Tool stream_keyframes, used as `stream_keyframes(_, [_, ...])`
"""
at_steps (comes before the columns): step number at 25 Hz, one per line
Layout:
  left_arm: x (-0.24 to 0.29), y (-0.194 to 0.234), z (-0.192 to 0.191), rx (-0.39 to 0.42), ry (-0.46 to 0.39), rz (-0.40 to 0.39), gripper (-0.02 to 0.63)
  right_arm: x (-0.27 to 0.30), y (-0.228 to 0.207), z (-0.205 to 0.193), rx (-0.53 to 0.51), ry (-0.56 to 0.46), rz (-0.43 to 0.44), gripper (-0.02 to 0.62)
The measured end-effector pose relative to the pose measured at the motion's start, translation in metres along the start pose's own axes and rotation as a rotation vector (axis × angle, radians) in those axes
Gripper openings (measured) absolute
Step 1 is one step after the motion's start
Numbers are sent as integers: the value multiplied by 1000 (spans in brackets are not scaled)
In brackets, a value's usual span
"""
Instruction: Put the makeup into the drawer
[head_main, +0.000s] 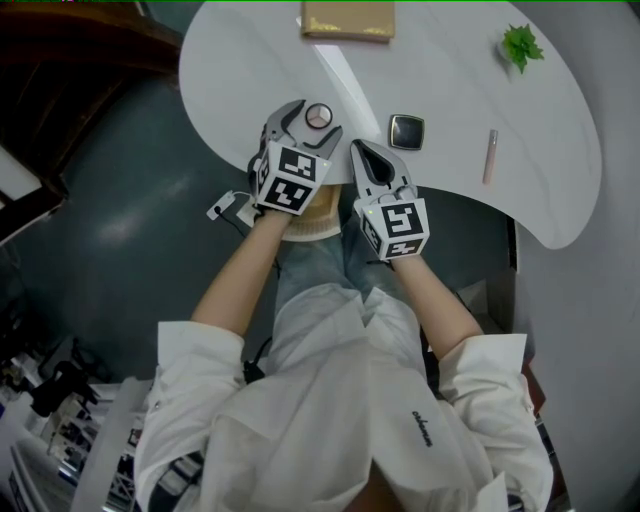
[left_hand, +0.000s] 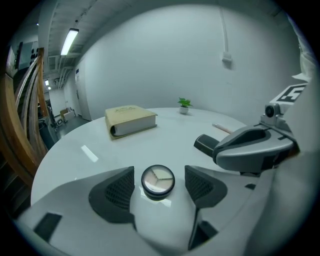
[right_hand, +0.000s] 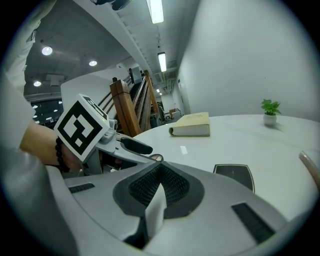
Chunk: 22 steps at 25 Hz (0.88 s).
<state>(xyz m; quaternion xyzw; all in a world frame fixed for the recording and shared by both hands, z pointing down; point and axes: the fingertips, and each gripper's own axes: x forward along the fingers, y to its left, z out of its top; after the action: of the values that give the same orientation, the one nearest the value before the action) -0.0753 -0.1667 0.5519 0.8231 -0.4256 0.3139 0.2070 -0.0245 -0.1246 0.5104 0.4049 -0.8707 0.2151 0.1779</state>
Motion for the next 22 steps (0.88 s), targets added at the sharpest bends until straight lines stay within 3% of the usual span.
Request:
stream_keyframes(14, [13, 3, -5, -6, 40, 33, 306, -3, 6, -9, 4, 2, -2, 17])
stream_keyframes(22, [14, 3, -10, -21, 50, 36, 242, -7, 6, -9, 8, -5, -12, 17])
